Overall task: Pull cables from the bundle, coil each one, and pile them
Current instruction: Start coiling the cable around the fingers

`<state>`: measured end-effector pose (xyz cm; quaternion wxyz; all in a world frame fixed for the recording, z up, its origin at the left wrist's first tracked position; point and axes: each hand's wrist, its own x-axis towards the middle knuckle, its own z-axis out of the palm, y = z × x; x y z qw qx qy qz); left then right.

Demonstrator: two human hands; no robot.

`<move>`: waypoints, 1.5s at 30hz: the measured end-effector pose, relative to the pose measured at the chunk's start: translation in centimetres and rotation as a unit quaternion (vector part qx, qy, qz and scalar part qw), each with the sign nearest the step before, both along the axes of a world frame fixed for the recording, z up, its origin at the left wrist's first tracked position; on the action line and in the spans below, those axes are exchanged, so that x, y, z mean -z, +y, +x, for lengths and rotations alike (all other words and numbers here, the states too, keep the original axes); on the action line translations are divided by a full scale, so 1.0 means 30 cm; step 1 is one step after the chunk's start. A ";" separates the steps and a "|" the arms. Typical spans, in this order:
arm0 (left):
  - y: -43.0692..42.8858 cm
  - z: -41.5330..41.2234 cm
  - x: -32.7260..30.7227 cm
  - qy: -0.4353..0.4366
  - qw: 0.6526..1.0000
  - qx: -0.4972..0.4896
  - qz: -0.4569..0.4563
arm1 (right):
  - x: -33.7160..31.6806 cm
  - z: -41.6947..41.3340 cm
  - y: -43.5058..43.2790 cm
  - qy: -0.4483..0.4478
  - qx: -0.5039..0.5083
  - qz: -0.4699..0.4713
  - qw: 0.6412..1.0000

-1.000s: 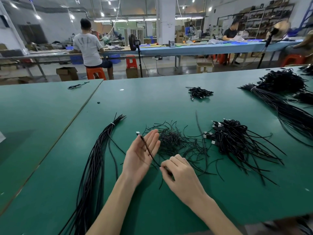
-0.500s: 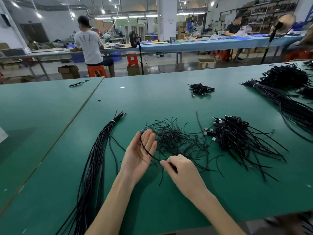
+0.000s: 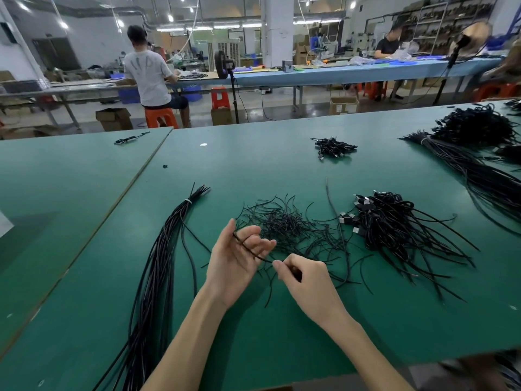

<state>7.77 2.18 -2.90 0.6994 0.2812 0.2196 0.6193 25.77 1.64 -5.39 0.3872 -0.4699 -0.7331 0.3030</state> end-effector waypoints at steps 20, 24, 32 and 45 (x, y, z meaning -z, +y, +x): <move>0.028 -0.031 -0.028 -0.076 0.995 -0.064 -0.008 | -0.008 0.013 0.003 0.057 -0.090 -0.039 0.994; 0.028 -0.036 -0.030 -0.032 0.996 -0.081 -0.020 | -0.007 0.013 0.004 0.050 -0.090 -0.043 0.994; -0.040 -0.042 -0.170 0.204 0.966 0.148 0.059 | -0.019 0.018 0.010 0.086 -0.076 -0.059 0.992; -0.075 0.092 -0.139 0.887 0.407 -0.014 0.216 | -0.036 0.027 0.006 0.175 0.036 -0.023 0.984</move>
